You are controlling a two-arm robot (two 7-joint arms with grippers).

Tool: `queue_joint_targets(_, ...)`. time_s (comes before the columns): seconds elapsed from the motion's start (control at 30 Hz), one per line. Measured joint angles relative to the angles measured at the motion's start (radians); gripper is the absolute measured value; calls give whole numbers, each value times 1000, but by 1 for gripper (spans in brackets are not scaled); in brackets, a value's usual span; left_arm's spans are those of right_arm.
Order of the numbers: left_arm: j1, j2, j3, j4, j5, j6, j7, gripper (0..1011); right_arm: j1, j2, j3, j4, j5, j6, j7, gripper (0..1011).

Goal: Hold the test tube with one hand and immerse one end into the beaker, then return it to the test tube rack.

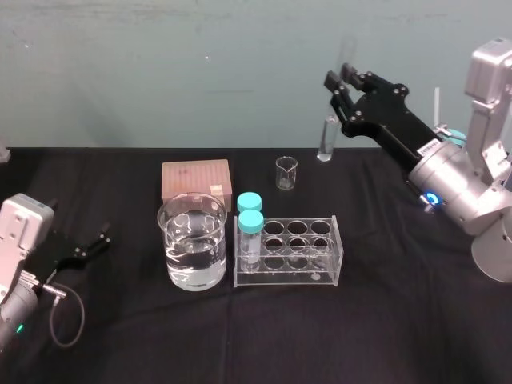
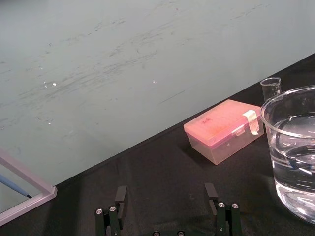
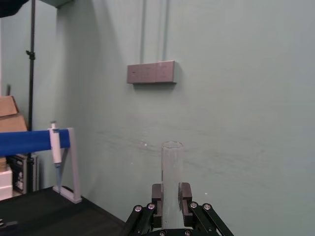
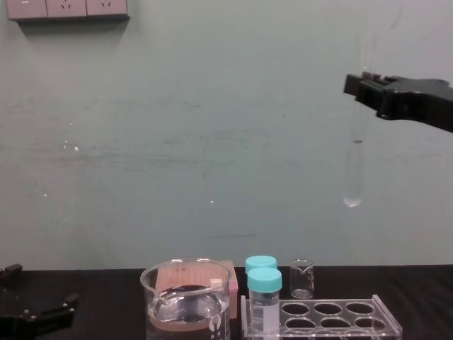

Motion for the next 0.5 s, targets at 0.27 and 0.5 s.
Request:
queue_joint_targets(0.27, 0, 0, 0, 0, 0, 0, 0, 1000, 84, -35, -77, 79, 3, -27, 86, 225)
queue_joint_targets(0.5, 0, 0, 0, 0, 0, 0, 0, 1000, 157, -87, -154, 148, 33, -63, 175, 225)
